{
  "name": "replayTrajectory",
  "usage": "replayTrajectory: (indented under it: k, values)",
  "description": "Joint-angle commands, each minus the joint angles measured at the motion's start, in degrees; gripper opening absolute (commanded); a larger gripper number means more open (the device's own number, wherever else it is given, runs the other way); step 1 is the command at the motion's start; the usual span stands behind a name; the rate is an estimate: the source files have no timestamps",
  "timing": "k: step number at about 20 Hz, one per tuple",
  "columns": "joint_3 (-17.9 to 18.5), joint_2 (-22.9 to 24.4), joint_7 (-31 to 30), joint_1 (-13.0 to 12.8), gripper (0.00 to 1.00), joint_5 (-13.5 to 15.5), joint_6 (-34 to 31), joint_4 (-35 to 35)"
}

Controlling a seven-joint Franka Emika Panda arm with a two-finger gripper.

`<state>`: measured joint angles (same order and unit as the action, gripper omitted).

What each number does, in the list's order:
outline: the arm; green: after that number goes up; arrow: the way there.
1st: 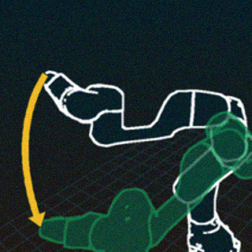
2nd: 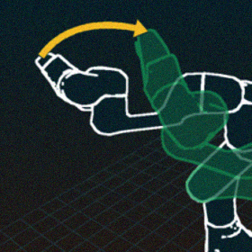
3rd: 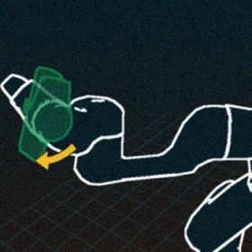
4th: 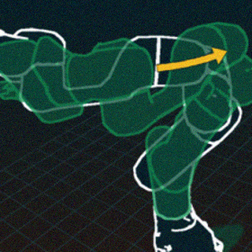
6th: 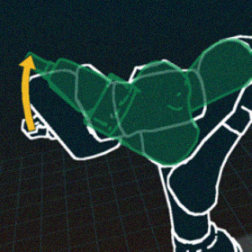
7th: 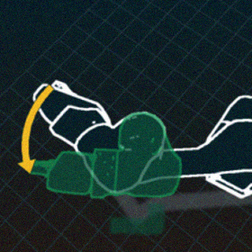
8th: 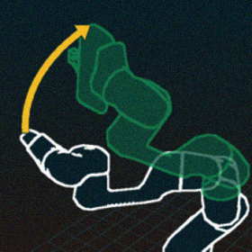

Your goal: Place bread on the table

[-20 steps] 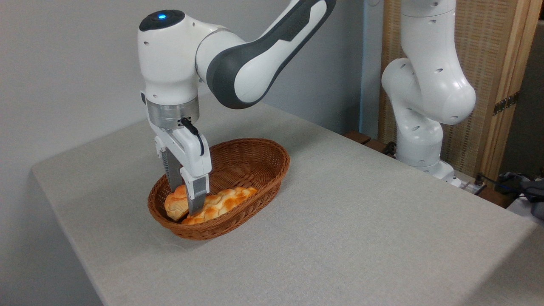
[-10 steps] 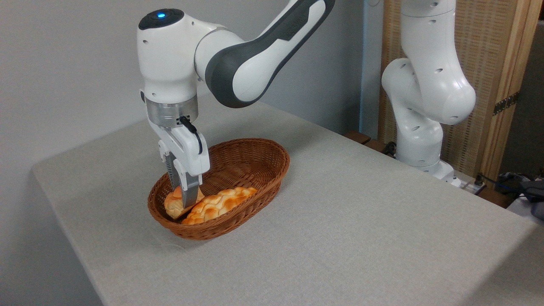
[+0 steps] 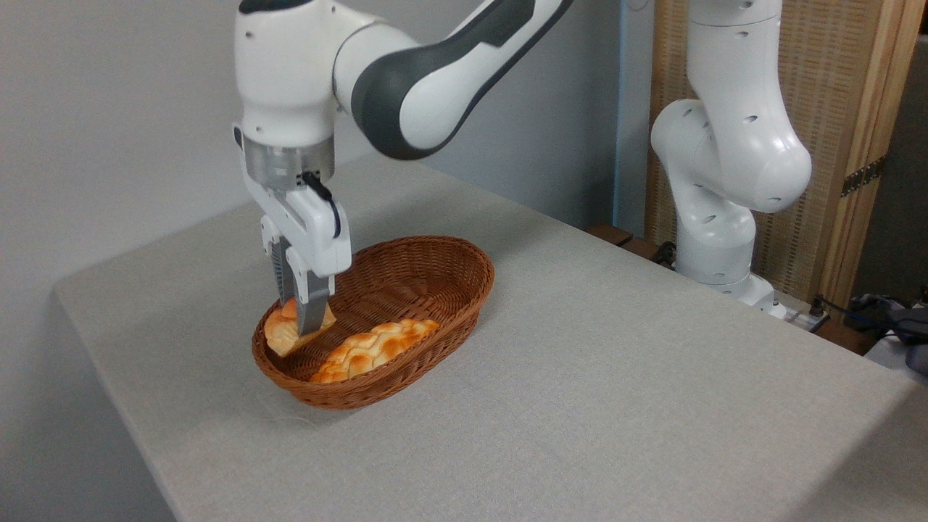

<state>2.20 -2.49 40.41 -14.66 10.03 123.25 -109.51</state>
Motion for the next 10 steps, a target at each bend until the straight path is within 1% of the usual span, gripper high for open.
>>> replayTrajectory:
  k: [1,4,7,10]
  values:
    - [1.6,5.0,0.1,2.3,0.40,1.6,-1.2,-0.7]
    - [5.2,7.0,0.6,2.4,0.41,1.4,-4.5,-0.7]
    - [8.3,7.2,0.7,2.4,0.44,0.8,-5.3,-0.7]
    - [12.4,7.1,2.2,2.4,0.45,0.6,-6.0,-0.7]
